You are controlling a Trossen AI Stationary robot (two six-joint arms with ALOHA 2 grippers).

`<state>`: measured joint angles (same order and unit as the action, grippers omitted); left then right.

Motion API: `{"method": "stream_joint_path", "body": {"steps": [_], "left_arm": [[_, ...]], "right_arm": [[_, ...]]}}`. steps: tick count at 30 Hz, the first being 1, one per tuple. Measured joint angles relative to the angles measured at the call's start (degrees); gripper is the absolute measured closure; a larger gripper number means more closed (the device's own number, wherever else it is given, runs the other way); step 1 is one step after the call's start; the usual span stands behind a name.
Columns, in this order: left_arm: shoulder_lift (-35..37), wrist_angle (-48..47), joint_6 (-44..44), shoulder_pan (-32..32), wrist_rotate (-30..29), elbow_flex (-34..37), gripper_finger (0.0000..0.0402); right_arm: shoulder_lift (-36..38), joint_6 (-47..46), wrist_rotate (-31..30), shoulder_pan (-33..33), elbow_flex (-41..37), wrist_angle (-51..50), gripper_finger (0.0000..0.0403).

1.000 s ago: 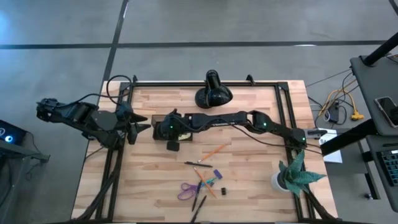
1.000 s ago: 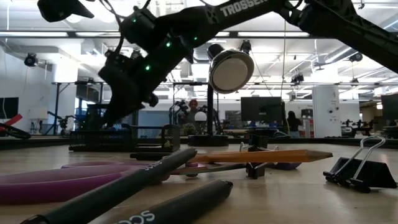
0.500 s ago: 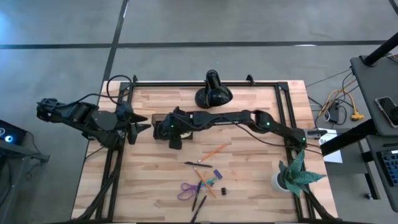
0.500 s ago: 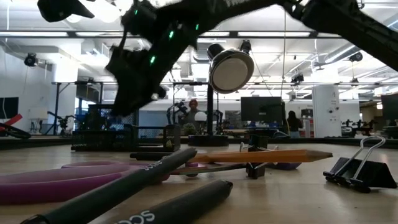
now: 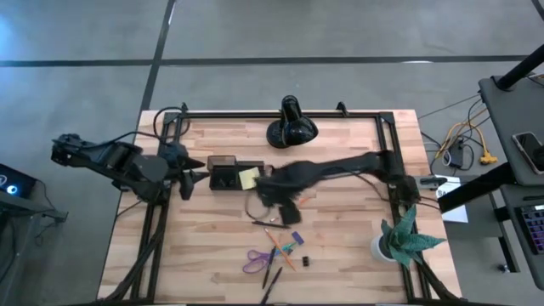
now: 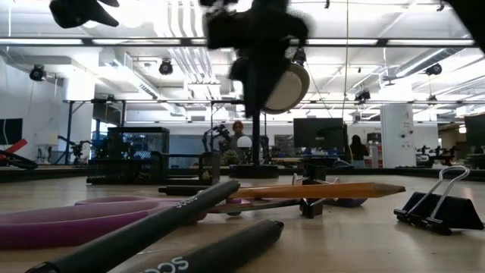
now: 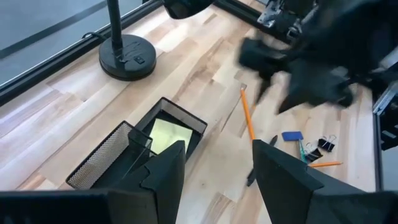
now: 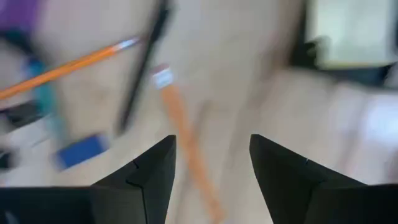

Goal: Pick and place office supplies into organizer
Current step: Put the right black binder clip into the black desk organizer

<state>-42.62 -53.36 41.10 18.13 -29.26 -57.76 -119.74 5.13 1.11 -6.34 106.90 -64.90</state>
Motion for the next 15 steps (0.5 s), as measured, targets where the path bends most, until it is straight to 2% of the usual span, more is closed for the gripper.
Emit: {"method": "stream_joint_path", "body": {"steps": [3, 7, 10, 13, 15], "left_arm": [[-1.2, 0.0, -0.1, 0.0, 0.0, 0.0, 0.0233], [-2.8, 0.0, -0.2, 0.0, 0.1, 0.0, 0.0233], [-4.0, 0.2, -1.4, 0.0, 0.2, 0.0, 0.0233], [-5.1, 0.2, -1.4, 0.0, 0.4, 0.0, 0.0233], [-5.8, 0.3, -1.4, 0.0, 0.4, 0.0, 0.0233]], "right_arm": [[9.3, -5.5, -0.2, -4.0, -11.8, 4.6, 0.0205], [17.0, -14.7, -4.6, -11.0, -23.9, 12.6, 0.0205], [19.5, -18.4, -6.6, -16.4, -28.5, 17.0, 0.0205], [18.8, -19.6, -6.9, -21.3, -31.5, 18.8, 0.0204], [17.8, -24.8, -7.0, -23.6, -32.8, 19.3, 0.0204]]}}
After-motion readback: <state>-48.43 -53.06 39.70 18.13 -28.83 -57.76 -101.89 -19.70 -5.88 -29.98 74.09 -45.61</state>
